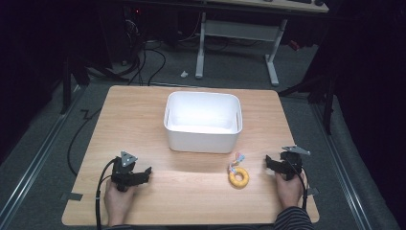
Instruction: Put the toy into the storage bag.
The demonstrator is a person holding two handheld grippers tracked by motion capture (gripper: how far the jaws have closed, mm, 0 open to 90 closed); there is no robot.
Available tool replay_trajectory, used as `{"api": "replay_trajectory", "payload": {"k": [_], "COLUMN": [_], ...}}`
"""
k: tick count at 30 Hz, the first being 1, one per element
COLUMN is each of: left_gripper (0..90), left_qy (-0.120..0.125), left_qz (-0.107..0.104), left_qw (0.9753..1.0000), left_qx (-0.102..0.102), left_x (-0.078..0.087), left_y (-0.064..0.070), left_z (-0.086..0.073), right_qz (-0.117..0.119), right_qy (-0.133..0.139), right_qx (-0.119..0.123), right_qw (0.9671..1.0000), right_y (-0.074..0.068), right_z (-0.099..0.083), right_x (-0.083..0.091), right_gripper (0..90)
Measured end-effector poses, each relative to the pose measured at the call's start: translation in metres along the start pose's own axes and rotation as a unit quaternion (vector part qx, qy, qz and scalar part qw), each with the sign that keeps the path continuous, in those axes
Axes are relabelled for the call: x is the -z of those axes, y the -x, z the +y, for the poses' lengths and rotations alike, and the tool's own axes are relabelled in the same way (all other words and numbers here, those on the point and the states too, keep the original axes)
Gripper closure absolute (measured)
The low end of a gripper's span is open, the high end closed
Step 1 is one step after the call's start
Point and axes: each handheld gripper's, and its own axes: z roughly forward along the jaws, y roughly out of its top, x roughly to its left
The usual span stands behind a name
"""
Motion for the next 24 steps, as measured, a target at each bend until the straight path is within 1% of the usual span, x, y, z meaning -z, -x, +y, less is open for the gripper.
{"api": "replay_trajectory", "payload": {"k": [20, 22, 24], "left_gripper": [17.8, 17.8, 17.7], "left_qy": [0.0, 0.0, 0.0], "left_qz": [0.0, 0.0, 0.0], "left_qw": [1.0, 1.0, 1.0], "left_qx": [0.0, 0.0, 0.0], "left_x": [-0.0001, -0.0001, -0.0001], "left_y": [0.0001, 0.0001, 0.0001], "left_z": [0.0001, 0.0001, 0.0001], "right_qz": [0.003, 0.004, 0.011], "right_qy": [0.003, 0.002, 0.003], "right_qx": [0.0, 0.002, 0.009], "right_qw": [1.0, 1.0, 0.9999], "right_y": [-0.0002, 0.0001, 0.0018], "right_z": [-0.0001, -0.0002, -0.0007], "right_x": [0.0001, 0.0001, 0.0005], "right_gripper": [21.1, 20.9, 20.5]}}
